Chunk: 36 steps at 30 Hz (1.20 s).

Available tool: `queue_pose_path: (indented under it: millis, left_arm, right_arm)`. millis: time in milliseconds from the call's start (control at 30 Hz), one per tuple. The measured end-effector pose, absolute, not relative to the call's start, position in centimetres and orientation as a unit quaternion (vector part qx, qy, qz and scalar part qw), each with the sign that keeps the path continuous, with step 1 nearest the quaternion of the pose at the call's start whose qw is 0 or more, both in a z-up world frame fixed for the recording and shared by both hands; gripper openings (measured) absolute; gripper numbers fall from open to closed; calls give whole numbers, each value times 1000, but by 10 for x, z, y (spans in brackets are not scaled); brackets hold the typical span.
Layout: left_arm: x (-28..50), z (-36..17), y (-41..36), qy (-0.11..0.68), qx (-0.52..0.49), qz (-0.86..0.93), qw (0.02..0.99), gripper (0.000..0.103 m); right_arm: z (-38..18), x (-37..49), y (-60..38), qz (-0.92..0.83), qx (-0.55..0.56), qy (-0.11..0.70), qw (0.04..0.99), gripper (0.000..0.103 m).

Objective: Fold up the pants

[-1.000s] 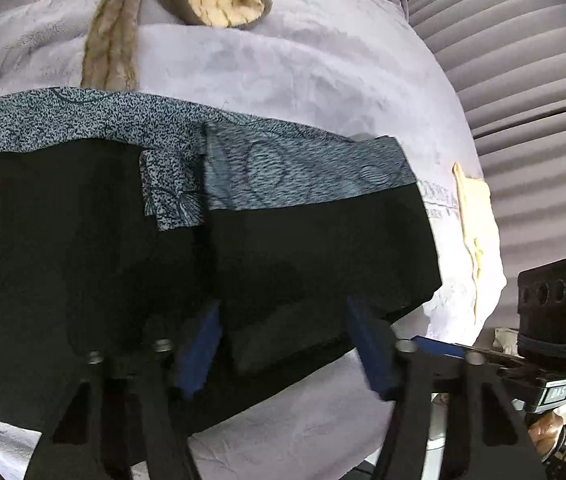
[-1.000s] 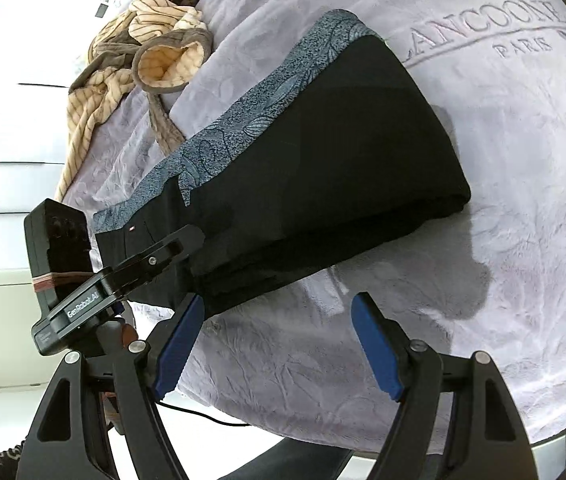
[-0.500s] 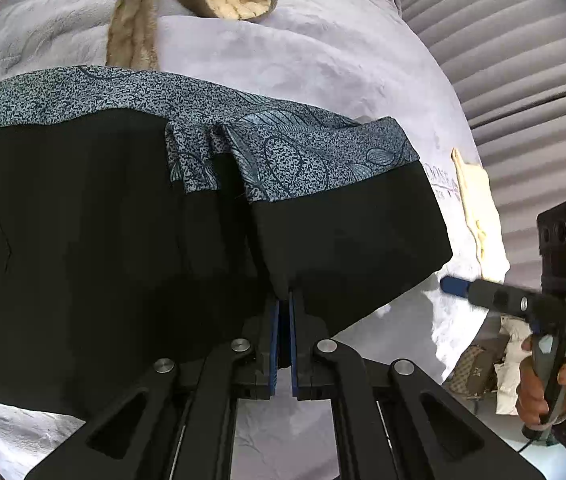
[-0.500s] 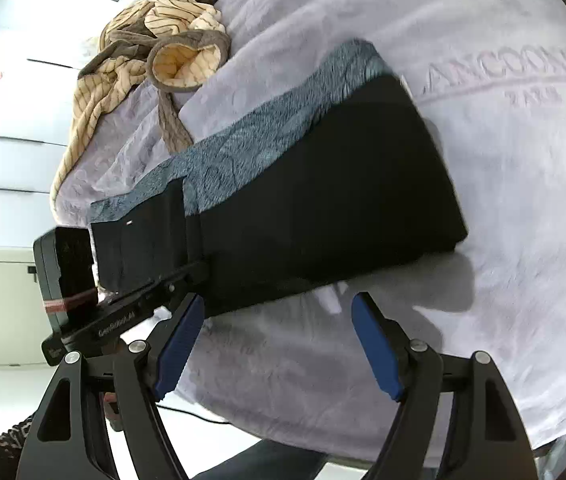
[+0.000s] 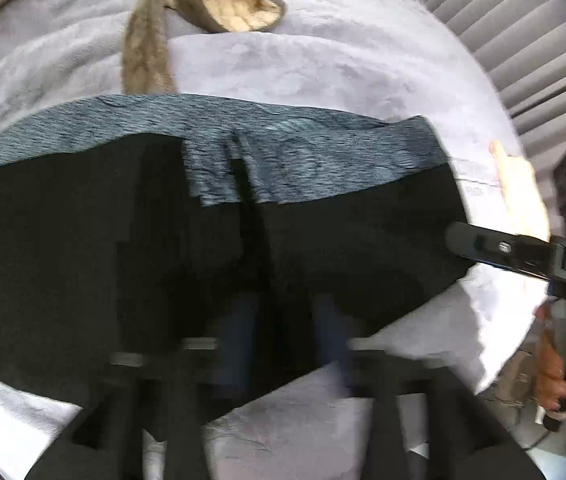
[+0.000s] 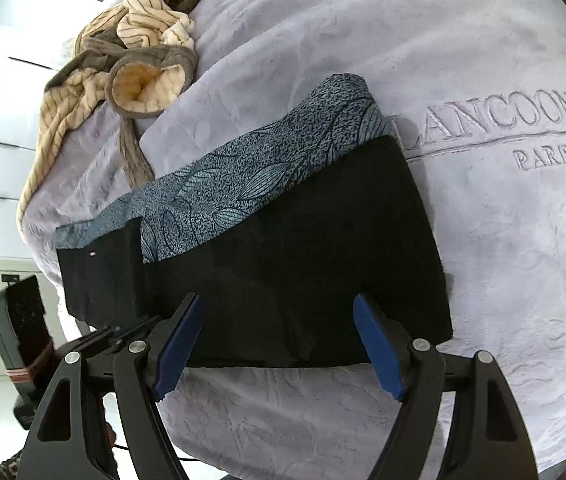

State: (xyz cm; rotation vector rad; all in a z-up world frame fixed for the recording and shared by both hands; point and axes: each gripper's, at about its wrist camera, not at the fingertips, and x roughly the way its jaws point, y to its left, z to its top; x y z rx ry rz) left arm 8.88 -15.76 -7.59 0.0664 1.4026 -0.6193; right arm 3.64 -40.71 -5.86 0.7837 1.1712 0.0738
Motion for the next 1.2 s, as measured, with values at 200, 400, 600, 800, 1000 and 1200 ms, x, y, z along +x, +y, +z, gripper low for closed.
queue_pose_path:
  millis: [200, 400, 600, 800, 1000, 1200]
  left_arm:
    - [88, -69, -145, 637, 28, -245, 731, 81]
    - [79, -65, -118, 648, 36, -189, 737, 81]
    - [73, -64, -80, 659, 31, -148, 737, 81]
    - [71, -63, -44, 659, 17, -116, 743, 103]
    - [77, -64, -3, 660, -6, -107, 744, 103]
    - [85, -64, 36, 658, -16, -85, 748, 103]
  right_arm:
    - [-57, 37, -401, 32, 344, 548, 762, 80]
    - [-51, 40, -388, 18, 305, 565, 766, 80]
    - [-41, 42, -362, 25, 265, 580, 770, 80]
    - [-31, 48, -322, 54, 237, 592, 768, 81]
    - [-22, 59, -282, 75, 215, 596, 770, 83]
    - [-19, 72, -246, 83, 191, 603, 770, 84]
